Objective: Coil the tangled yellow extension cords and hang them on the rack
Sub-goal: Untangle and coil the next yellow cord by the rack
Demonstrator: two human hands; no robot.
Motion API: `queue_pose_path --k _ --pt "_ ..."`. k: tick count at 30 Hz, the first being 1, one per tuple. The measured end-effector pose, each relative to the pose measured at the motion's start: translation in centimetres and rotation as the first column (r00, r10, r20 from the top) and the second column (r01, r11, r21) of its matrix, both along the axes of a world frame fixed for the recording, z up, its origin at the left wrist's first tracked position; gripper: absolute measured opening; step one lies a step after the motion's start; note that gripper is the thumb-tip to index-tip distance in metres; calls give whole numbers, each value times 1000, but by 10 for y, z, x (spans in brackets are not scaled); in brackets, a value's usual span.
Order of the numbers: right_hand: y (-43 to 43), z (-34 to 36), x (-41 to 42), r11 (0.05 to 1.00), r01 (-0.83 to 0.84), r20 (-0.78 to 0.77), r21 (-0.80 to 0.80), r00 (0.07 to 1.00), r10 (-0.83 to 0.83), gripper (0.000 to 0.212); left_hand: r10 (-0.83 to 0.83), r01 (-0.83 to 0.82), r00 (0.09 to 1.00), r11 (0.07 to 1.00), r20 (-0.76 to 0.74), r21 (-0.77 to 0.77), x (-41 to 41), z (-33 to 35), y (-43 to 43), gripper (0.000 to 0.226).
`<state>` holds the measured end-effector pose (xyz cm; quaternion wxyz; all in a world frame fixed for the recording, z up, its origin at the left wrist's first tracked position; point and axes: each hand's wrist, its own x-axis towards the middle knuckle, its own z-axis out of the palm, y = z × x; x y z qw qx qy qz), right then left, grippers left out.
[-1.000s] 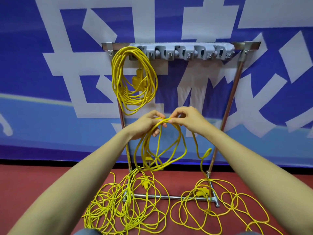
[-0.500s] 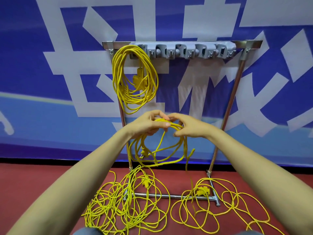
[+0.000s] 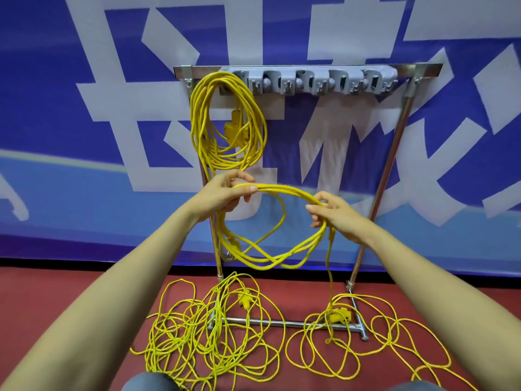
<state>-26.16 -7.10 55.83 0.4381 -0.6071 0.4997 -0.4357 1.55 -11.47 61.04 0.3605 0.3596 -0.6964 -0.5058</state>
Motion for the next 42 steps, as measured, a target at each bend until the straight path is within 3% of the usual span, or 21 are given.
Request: queue_pose_path --k 4,6,8,12,16,20,24,27,30,33,38,42 --pt "-7 0 -24 999 2 -234 -50 972 -14 4 6 12 958 998 286 -63 1 -17 0 28" --pt "-8 -4 -25 997 25 -314 -69 948 -45 3 9 10 961 998 278 -66 -3 -23 3 26" --pt "-9 -9 -21 996 47 -348 -80 935 -72 4 20 -17 986 1000 168 -19 -9 -24 2 22" --pt "-6 -20 -15 999 50 -211 13 976 -46 13 -4 5 1000 998 -20 67 -22 -16 3 10" --pt "-4 -24 -3 998 56 -155 -34 986 -61 7 -95 120 975 987 -203 111 -36 -6 6 7" --pt "-4 -14 6 998 33 -80 -59 996 -37 35 -122 180 932 973 -340 142 -45 -2 7 8" --pt "-12 -6 7 986 158 -34 -57 986 -160 13 -171 231 927 961 -333 151 -46 0 7 11" --pt "-11 0 -10 998 68 -55 9 996 -67 8 -124 179 947 970 -296 167 -35 -4 2 10" --pt "0 12 -31 997 -63 -20 41 998 64 7 -131 146 985 981 -113 129 -14 -11 -2 23" --pt "4 21 -40 999 -35 -157 -16 987 32 16 -161 157 985 985 62 70 -6 -17 -3 19" --pt "-2 16 -35 999 -25 -180 -42 984 17 11 -39 57 988 991 -153 118 -19 -24 -2 25" --pt "-6 7 -27 1000 -9 -61 -27 998 7 6 -69 97 975 987 -211 128 -21 -20 -4 37"
